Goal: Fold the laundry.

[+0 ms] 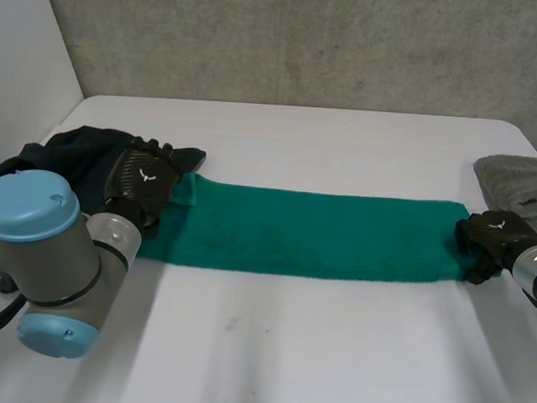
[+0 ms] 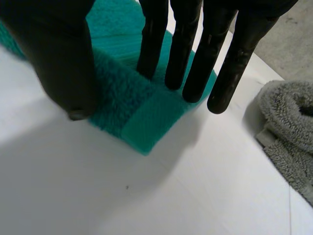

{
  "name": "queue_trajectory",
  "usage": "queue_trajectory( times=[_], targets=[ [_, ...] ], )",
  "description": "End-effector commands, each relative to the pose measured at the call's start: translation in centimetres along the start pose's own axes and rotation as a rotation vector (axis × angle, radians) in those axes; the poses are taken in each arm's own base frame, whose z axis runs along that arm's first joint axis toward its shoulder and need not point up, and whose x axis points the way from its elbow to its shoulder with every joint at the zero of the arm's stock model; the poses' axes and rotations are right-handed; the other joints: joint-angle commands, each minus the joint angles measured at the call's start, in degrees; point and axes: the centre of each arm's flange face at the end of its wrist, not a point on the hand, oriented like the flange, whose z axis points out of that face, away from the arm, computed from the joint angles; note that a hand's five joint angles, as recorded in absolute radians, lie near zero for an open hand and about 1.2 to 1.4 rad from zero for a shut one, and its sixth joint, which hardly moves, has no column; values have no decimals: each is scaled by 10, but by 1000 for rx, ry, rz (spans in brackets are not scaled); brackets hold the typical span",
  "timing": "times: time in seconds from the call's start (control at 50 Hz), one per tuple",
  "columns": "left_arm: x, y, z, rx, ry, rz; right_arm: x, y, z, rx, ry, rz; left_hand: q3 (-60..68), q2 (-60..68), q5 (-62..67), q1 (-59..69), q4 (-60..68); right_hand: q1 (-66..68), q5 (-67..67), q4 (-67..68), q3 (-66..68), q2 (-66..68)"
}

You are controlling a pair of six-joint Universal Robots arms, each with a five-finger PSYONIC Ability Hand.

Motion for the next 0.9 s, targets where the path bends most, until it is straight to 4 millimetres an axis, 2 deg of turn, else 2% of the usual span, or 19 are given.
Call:
queue_trajectory(
  times=[0.02, 0.08, 0.16, 0.18, 0.32, 0.38, 0.52, 0.6, 0.64, 0.66, 0.74, 0.9],
  targets=[
    [1, 0, -4, -2, 6, 2, 15, 8, 5, -14, 82, 11, -22, -17, -28, -8, -18, 382, 338, 322, 311, 308],
    [-3, -6, -5, 12, -6, 0, 26, 9, 1, -4, 137, -5, -22, -17, -28, -8, -18, 382, 338, 322, 311, 308],
    [-10, -13, -9, 32, -21, 0, 50, -11, -20, 48, 223, -54, -22, -17, -28, -8, -18, 382, 338, 322, 311, 308],
    [-11, -15, -10, 36, -26, 0, 63, -13, -28, 49, 260, -73, -22, -17, -28, -8, -18, 382, 338, 322, 311, 308],
    [-18, -22, -17, 44, -36, -3, 113, 9, -42, -51, 394, -202, -22, -17, -28, -8, -18, 382, 338, 322, 311, 308],
    [-18, -21, -20, 34, -28, -3, 120, 11, -44, -74, 411, -268, -22, -17, -28, -8, -18, 382, 338, 322, 311, 308],
    [-8, -24, -21, 66, 32, -25, 118, -2, -48, -47, 421, -303, -22, -17, -28, -8, -18, 382, 338, 322, 311, 308],
    [-1, -33, -18, 126, 97, -115, 109, -12, -54, -12, 414, -262, -22, -17, -28, -8, -18, 382, 338, 322, 311, 308],
    [8, -35, -15, 138, 135, -170, 98, -16, -53, 3, 388, -252, -22, -17, -28, -8, -18, 382, 338, 322, 311, 308],
    [20, -36, -12, 144, 178, -224, 96, -15, -53, 2, 380, -249, -22, -17, -28, -8, -18, 382, 338, 322, 311, 308],
    [46, -38, 5, 146, 239, -328, 87, -10, -53, -12, 357, -241, -22, -17, -28, -8, -18, 382, 338, 322, 311, 308],
    [76, -26, 42, 148, 267, -340, 81, -5, -56, -22, 338, -232, -22, -16, -27, -7, -17, 382, 338, 322, 311, 308]
  ],
)
